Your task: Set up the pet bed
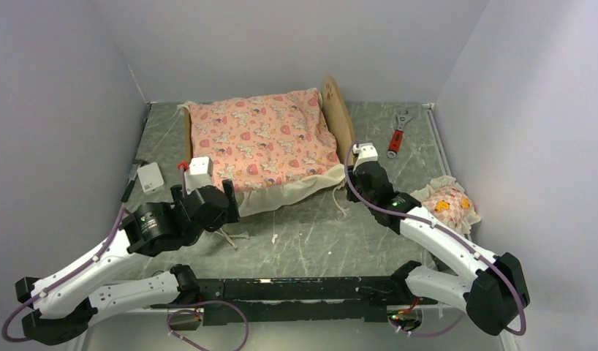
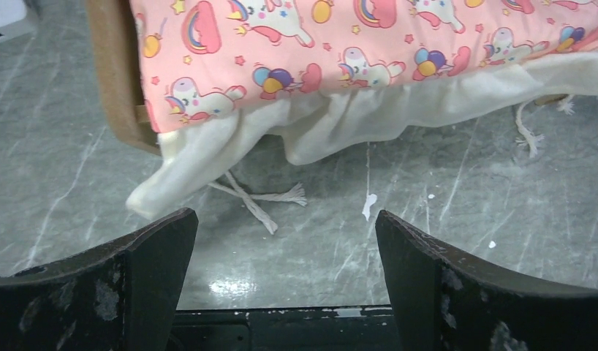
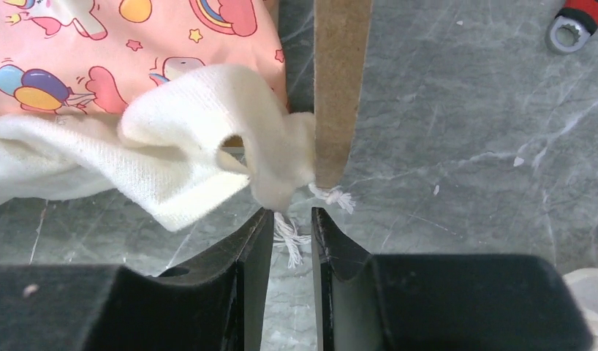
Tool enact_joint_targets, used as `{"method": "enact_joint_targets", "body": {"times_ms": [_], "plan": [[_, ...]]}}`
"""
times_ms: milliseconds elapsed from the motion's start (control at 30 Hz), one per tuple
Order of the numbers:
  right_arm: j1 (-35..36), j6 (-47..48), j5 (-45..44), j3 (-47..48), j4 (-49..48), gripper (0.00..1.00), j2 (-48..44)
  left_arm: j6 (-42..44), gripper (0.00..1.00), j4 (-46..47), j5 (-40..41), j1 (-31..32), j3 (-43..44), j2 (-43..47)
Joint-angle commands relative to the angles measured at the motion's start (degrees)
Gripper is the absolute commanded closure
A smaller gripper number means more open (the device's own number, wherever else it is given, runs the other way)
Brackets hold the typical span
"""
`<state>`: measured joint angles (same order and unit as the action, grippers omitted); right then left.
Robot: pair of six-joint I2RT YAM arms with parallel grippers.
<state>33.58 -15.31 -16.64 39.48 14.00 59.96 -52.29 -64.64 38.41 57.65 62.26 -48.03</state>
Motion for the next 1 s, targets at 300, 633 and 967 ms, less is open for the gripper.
{"method": "enact_joint_targets", "body": {"times_ms": [300, 633, 967], "plan": [[0.0, 1.0, -5.3, -3.5, -1.7, 1.00, -2.3, 2.2, 0.02, -2.6, 9.1, -0.3, 0.4, 2.0], [-5.9, -21.7, -4.7, -7.4, 5.6, 1.00, 0.0, 2.7, 0.00, -2.6, 19.3, -0.3, -1.6, 5.4], [-7.0, -27.9, 5.6, -9.1, -0.9, 0.54, -13.9, 3.9, 0.00, 1.0, 16.7, -0.3, -4.8, 5.5]]}}
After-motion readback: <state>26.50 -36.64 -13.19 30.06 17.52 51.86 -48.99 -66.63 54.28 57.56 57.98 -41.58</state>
